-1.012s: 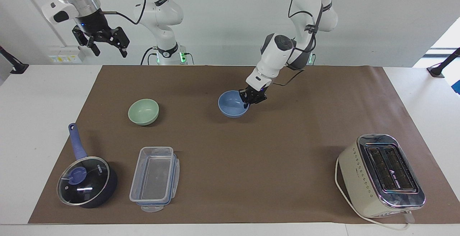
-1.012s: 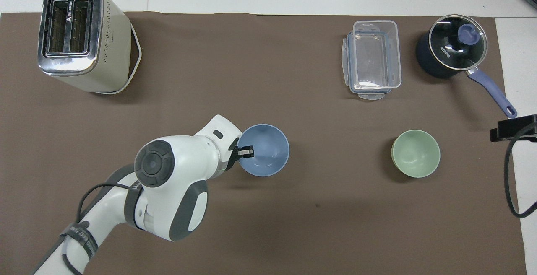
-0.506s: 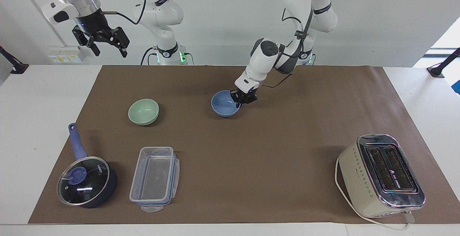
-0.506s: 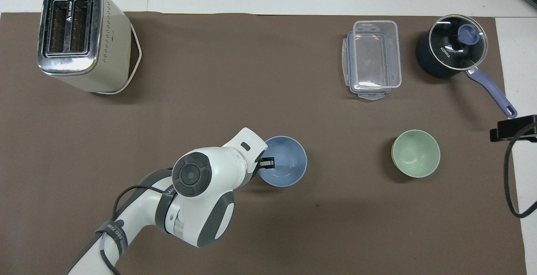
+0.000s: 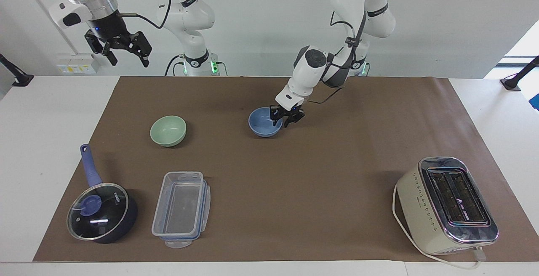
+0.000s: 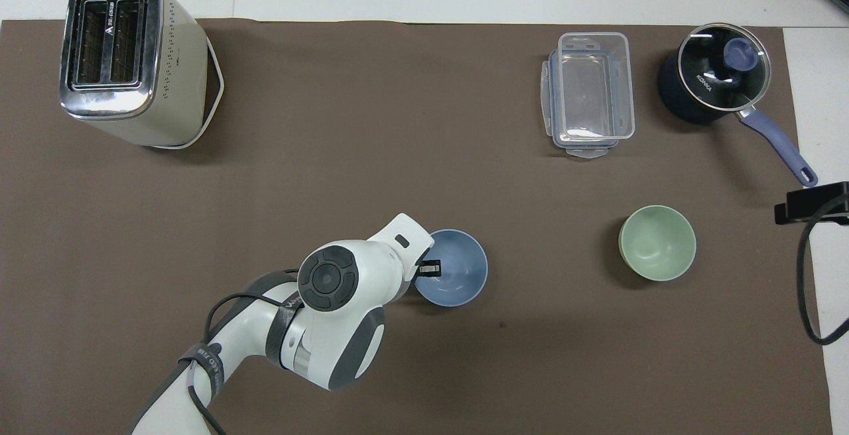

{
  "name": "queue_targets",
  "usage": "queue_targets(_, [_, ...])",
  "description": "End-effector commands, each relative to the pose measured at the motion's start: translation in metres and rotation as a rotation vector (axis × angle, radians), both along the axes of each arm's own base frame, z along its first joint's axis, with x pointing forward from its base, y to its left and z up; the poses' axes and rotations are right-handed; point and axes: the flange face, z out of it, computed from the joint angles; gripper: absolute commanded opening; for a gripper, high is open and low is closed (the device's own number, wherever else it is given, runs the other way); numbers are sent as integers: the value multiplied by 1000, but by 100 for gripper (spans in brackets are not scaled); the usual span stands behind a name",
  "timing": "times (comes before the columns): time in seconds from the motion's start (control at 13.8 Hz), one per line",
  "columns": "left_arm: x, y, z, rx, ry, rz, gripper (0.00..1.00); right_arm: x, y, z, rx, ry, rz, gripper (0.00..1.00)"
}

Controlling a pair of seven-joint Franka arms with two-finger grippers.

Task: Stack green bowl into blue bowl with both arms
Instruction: 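Drag the blue bowl with the left gripper toward the table center, then release the blue bowl and withdraw the left gripper while the right gripper advances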

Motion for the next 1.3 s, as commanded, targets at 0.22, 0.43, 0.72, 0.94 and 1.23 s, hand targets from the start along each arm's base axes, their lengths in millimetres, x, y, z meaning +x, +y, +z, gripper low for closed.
queue_targets(0.22, [22,74,116,132,-47,-61,100,-7,-4,-1,11,-1,22,100])
queue_targets(0.43, [52,125,174,168,-29,-117,100,-8,-4,-1,11,-1,22,100])
queue_targets(0.72, [86,191,243,213,-40,-149,100,-9,-4,-1,11,-1,22,100])
queue_targets(0.94, [95,237,294,218,-50,-180,100,-10,-10,-10,16,8,9,100])
queue_targets(1.23, [97,291,333,215,-39,-174,100,0,-13,-55,22,-11,14,100])
